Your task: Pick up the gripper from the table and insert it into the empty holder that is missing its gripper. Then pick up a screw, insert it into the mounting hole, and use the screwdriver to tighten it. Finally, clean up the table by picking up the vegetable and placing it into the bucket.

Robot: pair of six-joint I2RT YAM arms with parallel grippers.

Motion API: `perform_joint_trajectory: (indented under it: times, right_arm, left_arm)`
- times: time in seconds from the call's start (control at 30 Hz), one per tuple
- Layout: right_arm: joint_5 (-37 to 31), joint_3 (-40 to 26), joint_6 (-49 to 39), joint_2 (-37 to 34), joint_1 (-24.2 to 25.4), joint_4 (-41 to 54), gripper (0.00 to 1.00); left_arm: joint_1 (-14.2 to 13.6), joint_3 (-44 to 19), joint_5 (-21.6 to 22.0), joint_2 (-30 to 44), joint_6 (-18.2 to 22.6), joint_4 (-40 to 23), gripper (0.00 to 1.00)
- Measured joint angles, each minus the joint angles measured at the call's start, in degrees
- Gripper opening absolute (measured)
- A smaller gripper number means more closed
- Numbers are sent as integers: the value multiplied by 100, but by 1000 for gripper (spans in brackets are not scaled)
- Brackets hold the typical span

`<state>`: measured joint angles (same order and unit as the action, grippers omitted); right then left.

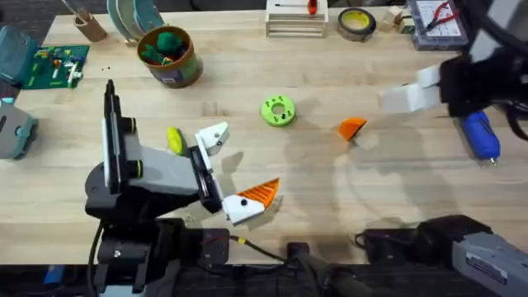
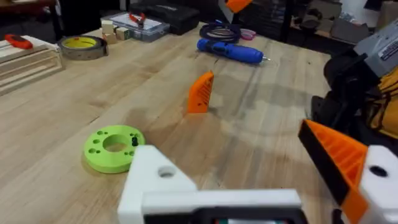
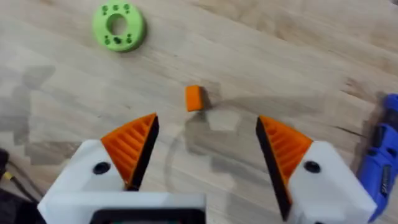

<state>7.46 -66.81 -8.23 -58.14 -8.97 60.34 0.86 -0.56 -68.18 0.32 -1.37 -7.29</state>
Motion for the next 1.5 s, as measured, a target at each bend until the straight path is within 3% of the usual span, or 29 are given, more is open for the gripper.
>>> perform_joint_trajectory:
  times: [0.23, 0.53, 0.97, 1.13, 1.5]
  right_arm:
    - [-79, 328, -61, -243, -657, 98, 993]
    - [-229, 1316, -79, -693, -828, -789, 993]
    - [-294, 1353, -81, -1711, -828, -1511, 994]
    - [-315, 1368, -81, -1769, -828, -1532, 992]
    - [-317, 1373, -81, -1769, -828, -1370, 879]
  left_arm:
    - [0, 0, -2, 0, 1, 0, 993]
    - [0, 0, -1, -1, 0, 0, 993]
    - [0, 0, -2, -2, 0, 0, 993]
    - [0, 0, -2, 0, 0, 0, 993]
    - [0, 0, -2, -2, 0, 0, 993]
